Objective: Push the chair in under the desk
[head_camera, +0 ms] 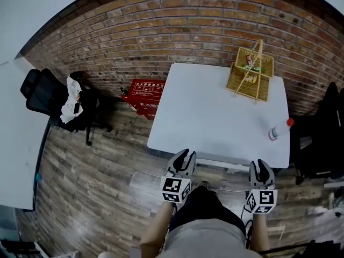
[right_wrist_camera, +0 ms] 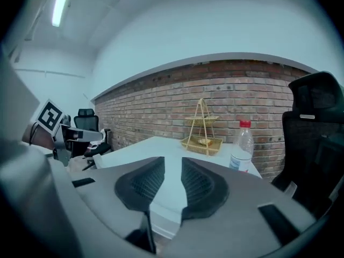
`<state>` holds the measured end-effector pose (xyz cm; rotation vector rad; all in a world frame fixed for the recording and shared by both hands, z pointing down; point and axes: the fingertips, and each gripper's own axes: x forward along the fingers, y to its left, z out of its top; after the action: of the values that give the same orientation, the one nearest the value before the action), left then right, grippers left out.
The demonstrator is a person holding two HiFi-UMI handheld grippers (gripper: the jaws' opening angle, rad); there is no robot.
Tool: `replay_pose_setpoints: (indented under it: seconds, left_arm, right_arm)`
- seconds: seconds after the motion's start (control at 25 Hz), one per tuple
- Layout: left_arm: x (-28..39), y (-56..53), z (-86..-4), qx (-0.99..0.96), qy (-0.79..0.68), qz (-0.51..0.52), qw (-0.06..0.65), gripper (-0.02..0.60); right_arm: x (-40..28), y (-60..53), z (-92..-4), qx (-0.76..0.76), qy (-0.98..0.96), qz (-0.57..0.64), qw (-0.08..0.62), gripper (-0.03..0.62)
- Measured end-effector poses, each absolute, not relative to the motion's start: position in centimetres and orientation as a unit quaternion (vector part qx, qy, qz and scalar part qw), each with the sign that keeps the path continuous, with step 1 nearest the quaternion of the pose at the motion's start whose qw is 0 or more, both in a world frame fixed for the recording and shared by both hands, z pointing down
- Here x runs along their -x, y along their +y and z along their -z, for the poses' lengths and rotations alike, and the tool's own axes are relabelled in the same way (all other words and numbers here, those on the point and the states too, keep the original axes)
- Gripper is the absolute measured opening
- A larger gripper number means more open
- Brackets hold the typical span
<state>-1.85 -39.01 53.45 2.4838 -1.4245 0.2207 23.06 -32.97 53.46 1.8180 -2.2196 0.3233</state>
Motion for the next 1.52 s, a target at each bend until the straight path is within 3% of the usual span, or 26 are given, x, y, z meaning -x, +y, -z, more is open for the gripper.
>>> replay_pose_setpoints:
  seconds: [0.04, 0.24, 1.52]
  left_arm:
    - [1.5, -39.1, -52.7, -0.857, -0.494, -0.066, 0.131, 0.095]
    - [-1.3, -39.1, -49.9, -0.863, -0.491, -0.034, 0.117, 0.066]
    - [-4.8, -39.4, -48.4, -0.874, -0.474, -0.048, 0.091, 0.044]
  right_arm:
    - [-22.6, -33.3, -52.9, -0.626, -0.764, -0.106, 0.118, 0.079]
    - [-21.3, -34.7, -50.9, -0.626, -0.77, -0.089, 0.089, 0.029]
    - [-19.3, -36.1, -49.2, -0.617, -0.779, -0.088, 0.07, 0.015]
